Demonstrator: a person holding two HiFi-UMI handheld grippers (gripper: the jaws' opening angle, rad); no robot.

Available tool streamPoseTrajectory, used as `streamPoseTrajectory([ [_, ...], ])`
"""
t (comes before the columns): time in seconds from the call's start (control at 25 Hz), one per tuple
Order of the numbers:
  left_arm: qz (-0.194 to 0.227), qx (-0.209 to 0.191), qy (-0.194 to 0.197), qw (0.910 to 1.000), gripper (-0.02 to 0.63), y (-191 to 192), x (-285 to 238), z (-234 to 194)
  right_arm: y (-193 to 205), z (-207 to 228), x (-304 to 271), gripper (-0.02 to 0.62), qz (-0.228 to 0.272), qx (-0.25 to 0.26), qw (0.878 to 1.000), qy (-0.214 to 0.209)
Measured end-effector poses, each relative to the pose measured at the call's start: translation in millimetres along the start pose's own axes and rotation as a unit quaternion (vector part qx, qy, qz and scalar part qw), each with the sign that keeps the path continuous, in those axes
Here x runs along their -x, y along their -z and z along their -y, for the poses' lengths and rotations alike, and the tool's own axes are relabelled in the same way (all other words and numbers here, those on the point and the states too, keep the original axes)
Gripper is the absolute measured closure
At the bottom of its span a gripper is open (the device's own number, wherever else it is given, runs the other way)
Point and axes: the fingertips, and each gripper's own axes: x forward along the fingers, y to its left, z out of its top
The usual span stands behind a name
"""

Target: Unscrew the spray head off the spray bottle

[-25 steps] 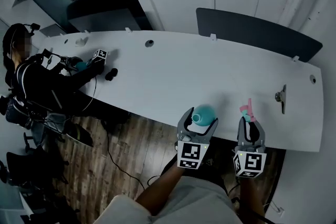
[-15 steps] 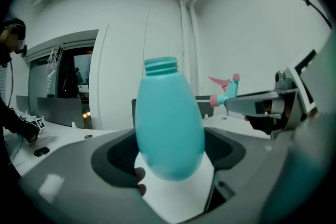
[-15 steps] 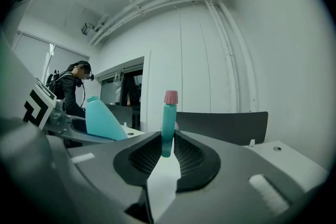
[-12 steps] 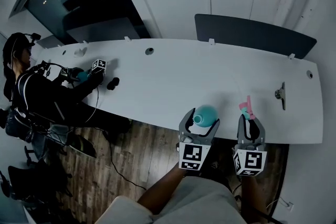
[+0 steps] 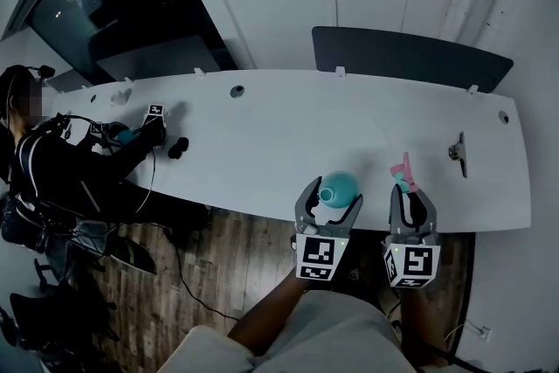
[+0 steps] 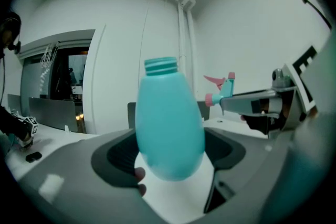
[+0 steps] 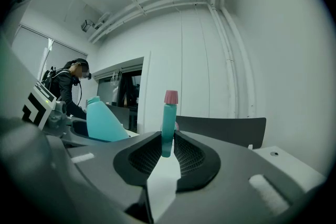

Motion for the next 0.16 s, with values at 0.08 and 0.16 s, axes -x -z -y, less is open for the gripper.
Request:
streamPoseTrajectory([
  [0.08,0.001,-0.002,-0.002,1.0000,0.229,-0.1,-1.5,-2.4,-0.6,-1.4,-3.0,0.523,0.001,0.001,1.000,-0.001],
  [0.16,0.002,-0.002,-0.003,1.0000,0.229,-0.2,-2.8,-4.3,-0.9,-2.9,-5.5,0.524,0.003,0.002,1.000,-0.002],
])
